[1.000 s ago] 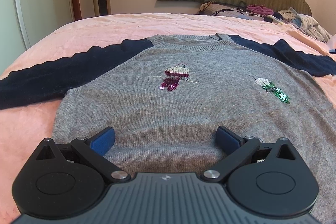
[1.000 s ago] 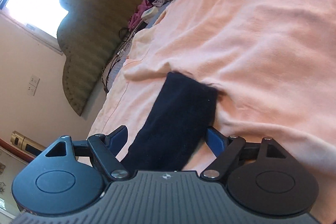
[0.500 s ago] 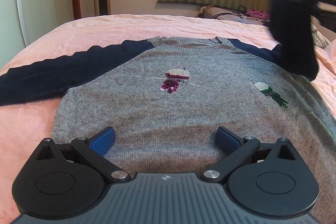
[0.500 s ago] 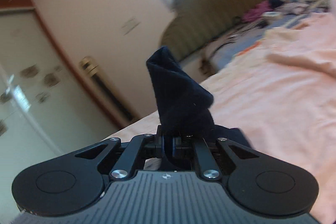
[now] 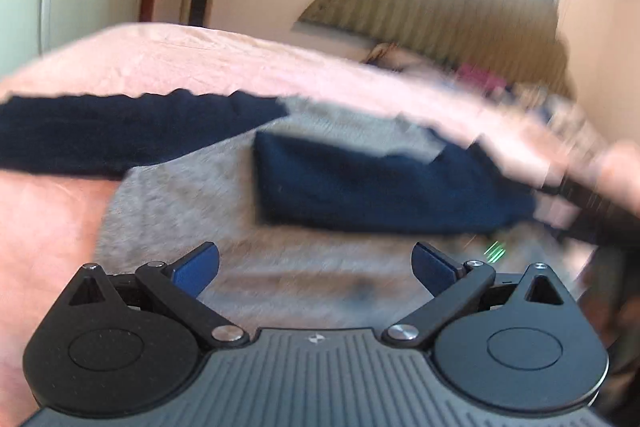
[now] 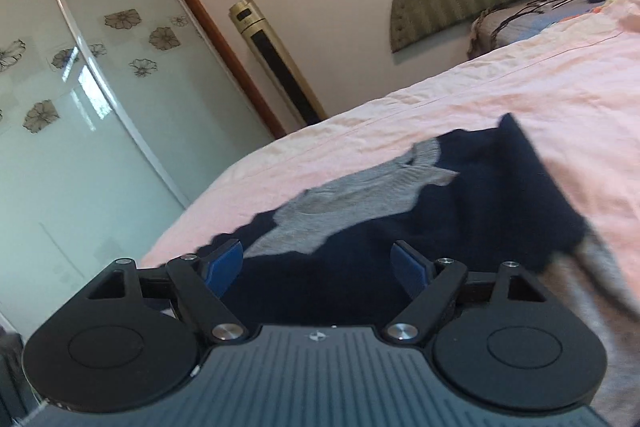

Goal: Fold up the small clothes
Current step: 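Grasp the navy sleeve cuff with the right gripper and fold it across the sweater body, then grasp the other navy sleeve with the left gripper and fold it across the body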

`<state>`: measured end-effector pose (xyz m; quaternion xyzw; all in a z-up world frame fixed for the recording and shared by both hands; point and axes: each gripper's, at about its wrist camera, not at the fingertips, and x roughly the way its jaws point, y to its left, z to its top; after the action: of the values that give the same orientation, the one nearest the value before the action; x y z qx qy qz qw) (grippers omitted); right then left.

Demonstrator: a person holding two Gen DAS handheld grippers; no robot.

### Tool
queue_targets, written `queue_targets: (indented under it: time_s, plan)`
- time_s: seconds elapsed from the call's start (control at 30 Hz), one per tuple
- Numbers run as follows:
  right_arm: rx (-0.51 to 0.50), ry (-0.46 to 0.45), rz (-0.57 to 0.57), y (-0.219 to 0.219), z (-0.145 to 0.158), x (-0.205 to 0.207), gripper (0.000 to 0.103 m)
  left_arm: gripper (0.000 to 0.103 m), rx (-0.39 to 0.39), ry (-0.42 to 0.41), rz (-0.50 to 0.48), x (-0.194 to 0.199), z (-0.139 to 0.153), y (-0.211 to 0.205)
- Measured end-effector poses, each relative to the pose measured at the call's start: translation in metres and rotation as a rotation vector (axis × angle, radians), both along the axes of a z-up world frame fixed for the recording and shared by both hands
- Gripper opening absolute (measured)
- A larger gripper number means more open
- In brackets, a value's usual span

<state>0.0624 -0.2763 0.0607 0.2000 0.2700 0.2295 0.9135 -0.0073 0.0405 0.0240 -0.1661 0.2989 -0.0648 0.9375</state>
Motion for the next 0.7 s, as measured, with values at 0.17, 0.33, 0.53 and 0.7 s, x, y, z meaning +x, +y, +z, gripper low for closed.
queue_targets:
  time_s: [0.17, 0.33, 0.53, 0.7]
  plan:
    - [0.17, 0.07, -0.05, -0.033, -0.026, -0.002, 0.084, 0.103, -0.337, 0.064, 0.011, 0.046, 0.007, 0.033]
    - [0.204, 0.071, -0.051, -0.036, -0.03, 0.0, 0.094, 0.084, -0.23, 0.166, 0.068, 0.083, -0.01, 0.023]
    - [0.256, 0.084, -0.06, -0.043, -0.033, 0.002, 0.095, 0.01, -0.008, 0.177, 0.074, 0.094, -0.001, -0.002]
    - [0.237, 0.08, -0.047, -0.04, -0.033, 0.002, 0.097, 0.01, 0.089, 0.057, 0.158, 0.074, 0.023, 0.011]
